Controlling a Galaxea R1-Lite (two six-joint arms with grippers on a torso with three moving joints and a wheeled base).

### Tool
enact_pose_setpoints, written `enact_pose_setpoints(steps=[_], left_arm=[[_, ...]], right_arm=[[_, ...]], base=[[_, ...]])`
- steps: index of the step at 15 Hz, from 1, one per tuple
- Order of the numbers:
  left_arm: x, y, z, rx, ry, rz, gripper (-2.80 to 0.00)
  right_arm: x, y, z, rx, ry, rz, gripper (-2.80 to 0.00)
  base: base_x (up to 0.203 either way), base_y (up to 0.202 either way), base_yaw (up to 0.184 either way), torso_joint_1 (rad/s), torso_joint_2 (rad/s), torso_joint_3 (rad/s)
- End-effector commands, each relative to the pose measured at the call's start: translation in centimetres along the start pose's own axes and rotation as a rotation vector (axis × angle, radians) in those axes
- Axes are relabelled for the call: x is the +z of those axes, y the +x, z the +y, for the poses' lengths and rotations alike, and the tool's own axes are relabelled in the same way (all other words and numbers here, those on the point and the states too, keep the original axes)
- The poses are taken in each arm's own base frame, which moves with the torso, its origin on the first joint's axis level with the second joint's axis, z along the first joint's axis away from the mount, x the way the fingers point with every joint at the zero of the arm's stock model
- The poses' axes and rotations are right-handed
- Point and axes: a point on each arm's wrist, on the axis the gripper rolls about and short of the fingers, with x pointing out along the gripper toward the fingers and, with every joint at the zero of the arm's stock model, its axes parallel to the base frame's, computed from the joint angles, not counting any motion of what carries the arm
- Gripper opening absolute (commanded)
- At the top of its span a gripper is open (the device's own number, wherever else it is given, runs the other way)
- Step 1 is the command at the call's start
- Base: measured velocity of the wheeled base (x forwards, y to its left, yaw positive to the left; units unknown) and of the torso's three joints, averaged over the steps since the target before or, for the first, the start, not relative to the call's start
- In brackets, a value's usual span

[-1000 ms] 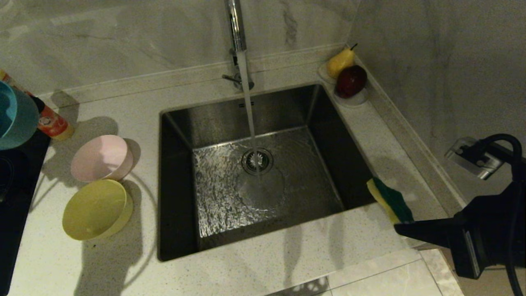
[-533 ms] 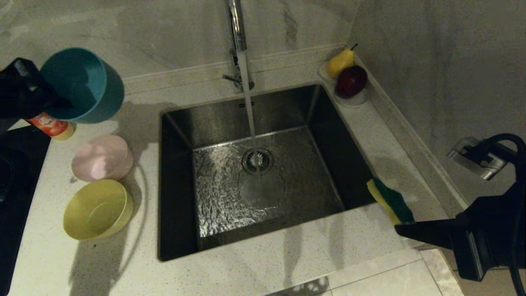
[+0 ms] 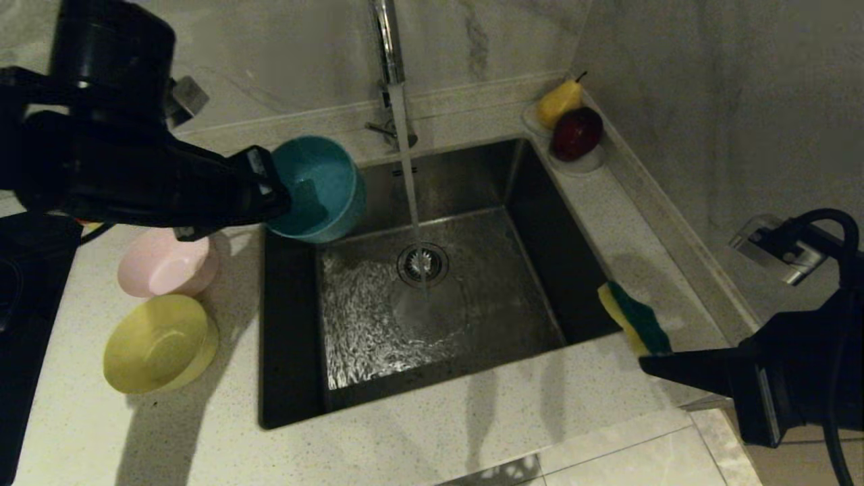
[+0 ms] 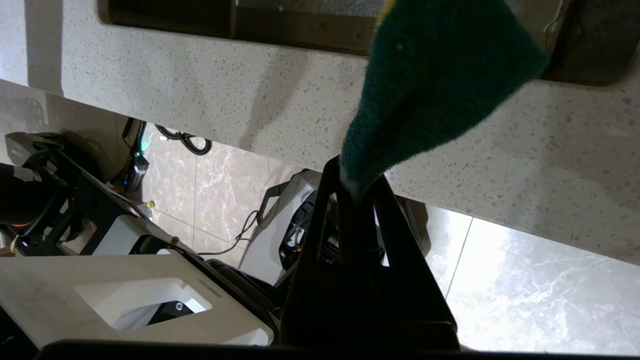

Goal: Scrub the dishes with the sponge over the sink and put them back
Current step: Wash the bowl

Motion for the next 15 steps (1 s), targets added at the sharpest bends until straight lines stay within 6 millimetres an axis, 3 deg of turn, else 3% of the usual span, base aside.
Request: enact_pose_setpoints(steps=[1,7,15], left_arm=[[-2.2,3.8,-1.4,0.01,0.015,0.066,-2.8],[-4.6,7.2,-4.2,-0.008,0.038,0.079,-2.8],[-4.6,10.1,-5.1,0.002,0.015,0.058,-2.8]], right_arm=[[-0.1,0.0,0.0,-0.001,0.003,0.003,-2.8],[-0.1,-0.2,-0.1,-0.001,0.004,-0.003,-2.8],[-0.1,-0.3,-0.1,0.0,0.004,-0.006,-2.8]], base=[[0.0,0.0,0.0,0.0,0.0,0.0],[0.0,0.0,0.0,0.0,0.0,0.0],[0.0,0.0,0.0,0.0,0.0,0.0]])
